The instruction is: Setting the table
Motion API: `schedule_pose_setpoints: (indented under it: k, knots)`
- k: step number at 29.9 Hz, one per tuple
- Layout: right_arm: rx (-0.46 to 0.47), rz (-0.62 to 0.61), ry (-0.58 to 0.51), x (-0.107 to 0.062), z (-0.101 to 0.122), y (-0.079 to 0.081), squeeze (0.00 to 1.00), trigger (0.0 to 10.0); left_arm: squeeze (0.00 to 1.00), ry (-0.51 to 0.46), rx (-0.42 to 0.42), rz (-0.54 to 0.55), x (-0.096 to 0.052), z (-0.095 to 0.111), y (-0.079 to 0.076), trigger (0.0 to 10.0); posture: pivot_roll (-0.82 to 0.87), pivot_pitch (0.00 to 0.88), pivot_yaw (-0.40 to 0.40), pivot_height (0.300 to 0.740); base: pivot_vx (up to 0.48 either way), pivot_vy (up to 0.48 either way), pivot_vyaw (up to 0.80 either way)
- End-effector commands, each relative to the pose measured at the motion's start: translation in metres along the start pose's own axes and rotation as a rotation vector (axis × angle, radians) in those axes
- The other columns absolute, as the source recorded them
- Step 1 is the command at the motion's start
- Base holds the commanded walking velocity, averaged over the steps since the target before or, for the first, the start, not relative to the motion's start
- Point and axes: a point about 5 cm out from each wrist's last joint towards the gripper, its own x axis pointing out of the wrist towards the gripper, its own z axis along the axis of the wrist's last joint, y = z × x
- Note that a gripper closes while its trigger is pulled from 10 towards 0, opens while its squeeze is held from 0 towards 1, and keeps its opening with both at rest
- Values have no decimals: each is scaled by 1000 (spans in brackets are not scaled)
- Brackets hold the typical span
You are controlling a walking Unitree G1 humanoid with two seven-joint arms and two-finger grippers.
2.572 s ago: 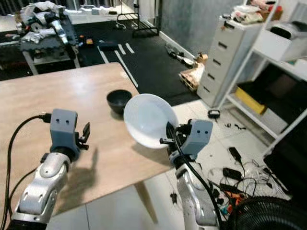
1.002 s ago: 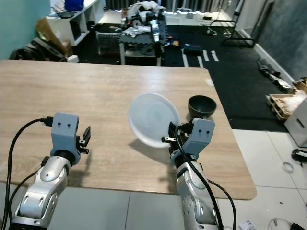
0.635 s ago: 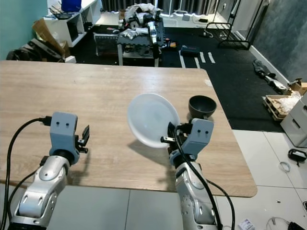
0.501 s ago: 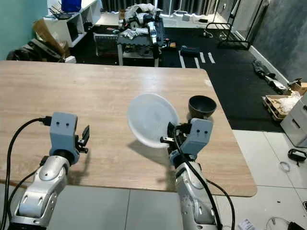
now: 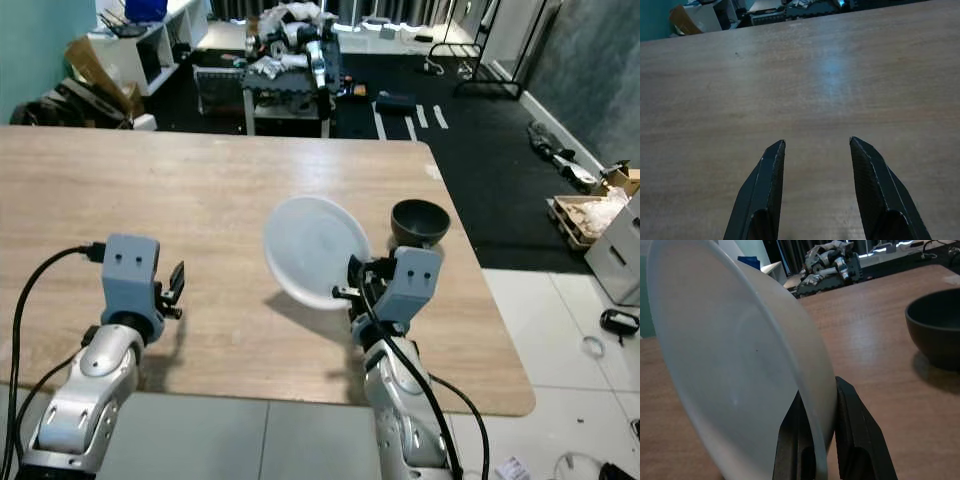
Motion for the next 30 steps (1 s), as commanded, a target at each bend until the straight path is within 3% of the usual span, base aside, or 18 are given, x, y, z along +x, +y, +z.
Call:
schedule_pose_setpoints:
  k: [1, 21, 30]
  knots:
    - [3, -5, 18, -1, -4, -1, 0, 10000, 0, 13, 4, 14, -1, -3, 3, 10000, 87, 126, 98, 740, 480, 0, 0]
    - [6, -11, 14, -2, -4, -2, 0, 10000, 0, 5, -1, 5, -1, -2, 2, 10000, 85, 125, 100, 740, 432, 0, 0]
    - [4, -10, 13, -1, -3, -3, 0, 10000, 0, -2, -3, -7, -2, 0, -2, 10000, 84, 120, 101, 740, 0, 0, 0]
